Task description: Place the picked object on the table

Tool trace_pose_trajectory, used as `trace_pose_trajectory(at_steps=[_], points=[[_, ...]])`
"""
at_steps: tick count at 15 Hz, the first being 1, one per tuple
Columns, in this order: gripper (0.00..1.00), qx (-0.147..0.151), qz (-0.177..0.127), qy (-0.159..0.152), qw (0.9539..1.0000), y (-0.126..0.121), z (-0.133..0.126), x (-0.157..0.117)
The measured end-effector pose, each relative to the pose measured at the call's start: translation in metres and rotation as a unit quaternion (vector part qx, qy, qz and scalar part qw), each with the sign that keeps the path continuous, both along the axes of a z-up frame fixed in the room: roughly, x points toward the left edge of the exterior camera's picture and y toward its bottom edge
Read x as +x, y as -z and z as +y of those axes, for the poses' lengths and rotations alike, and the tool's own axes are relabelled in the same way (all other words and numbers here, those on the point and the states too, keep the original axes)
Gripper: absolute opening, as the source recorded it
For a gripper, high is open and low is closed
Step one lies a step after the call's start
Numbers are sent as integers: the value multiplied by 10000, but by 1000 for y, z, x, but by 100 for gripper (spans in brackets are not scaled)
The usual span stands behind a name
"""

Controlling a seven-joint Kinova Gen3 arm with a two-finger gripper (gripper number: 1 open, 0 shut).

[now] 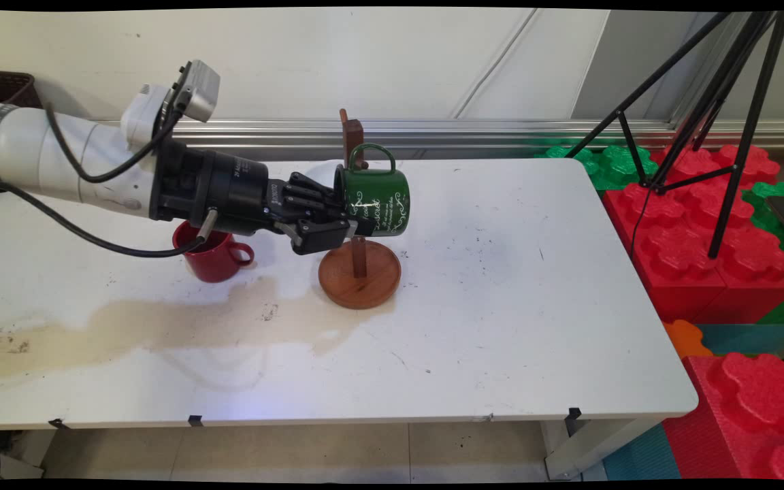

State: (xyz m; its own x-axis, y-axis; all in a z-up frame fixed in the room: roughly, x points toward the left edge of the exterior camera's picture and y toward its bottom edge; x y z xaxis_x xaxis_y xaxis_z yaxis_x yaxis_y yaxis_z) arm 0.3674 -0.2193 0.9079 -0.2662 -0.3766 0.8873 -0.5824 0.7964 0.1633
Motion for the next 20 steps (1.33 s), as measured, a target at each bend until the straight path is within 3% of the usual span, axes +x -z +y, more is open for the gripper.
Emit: trace_pose_trajectory(at_steps=[9,20], points=[[0,132,-110,250,9995,-9,10,-1],[0,620,-804,447,9938,-15,25,6]])
